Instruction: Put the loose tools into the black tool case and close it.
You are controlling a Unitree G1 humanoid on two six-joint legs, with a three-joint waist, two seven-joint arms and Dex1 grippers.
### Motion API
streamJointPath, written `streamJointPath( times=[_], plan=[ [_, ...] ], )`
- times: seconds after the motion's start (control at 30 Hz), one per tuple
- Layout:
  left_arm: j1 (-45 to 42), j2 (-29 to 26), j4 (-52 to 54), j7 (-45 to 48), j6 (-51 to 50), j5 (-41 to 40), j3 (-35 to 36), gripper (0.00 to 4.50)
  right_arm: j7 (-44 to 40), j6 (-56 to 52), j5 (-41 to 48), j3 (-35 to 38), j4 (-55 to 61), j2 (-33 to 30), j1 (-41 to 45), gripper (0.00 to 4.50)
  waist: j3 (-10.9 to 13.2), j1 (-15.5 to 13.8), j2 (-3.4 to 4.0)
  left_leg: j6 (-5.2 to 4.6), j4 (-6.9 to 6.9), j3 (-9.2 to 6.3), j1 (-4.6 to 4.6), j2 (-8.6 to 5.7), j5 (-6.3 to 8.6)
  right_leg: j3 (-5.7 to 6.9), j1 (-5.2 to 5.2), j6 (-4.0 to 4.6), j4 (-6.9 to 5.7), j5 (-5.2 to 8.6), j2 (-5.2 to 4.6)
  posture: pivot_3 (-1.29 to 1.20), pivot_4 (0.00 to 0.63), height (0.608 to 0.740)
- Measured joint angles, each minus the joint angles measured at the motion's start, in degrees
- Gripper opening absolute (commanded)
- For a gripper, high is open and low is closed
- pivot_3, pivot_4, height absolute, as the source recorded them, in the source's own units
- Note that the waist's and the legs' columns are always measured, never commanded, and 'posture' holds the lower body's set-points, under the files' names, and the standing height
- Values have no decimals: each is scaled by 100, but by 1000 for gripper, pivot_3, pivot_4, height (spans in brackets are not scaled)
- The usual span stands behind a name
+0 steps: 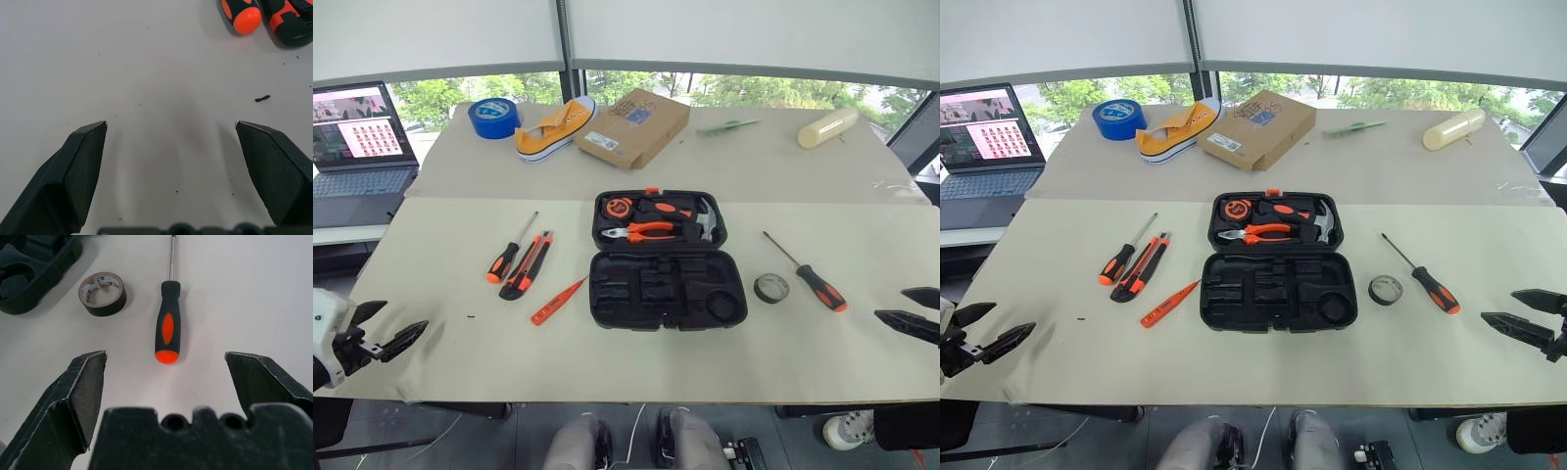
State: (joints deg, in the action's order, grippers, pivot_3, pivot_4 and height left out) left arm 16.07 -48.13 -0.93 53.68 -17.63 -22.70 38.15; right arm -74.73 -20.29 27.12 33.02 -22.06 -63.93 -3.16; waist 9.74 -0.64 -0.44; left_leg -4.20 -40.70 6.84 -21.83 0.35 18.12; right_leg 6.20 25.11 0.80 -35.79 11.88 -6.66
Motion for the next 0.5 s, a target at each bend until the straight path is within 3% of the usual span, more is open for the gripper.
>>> streamJointPath(
  times=[0.13, 0.27, 0.5],
  plan=[
    [-100, -11, -103, -47, -2, 71, -120, 4500, 34, 236, -82, 4, -158, 2, 7, 4491, -1, -15, 1, 0, -1, 0, 2, -3, 0, 2, -4, 0, -1, 0, 0, 0, 150, 731],
    [-469, -18, 73, -231, -628, -43, -312, 4500, 157, 356, -104, 11, -130, 54, 162, 4491, -1, -8, 1, 0, -7, 0, 2, -3, -1, 0, -7, -2, -7, -1, 0, 0, 150, 731],
    [-1878, -321, 788, -805, -1883, -205, -1206, 4500, 505, -65, 182, -277, 1231, 178, 928, 4491, -1, -4, 3, -1, -9, 3, 12, -3, -15, -3, -12, -2, -28, -1, 12, 0, 150, 731]
  ],
)
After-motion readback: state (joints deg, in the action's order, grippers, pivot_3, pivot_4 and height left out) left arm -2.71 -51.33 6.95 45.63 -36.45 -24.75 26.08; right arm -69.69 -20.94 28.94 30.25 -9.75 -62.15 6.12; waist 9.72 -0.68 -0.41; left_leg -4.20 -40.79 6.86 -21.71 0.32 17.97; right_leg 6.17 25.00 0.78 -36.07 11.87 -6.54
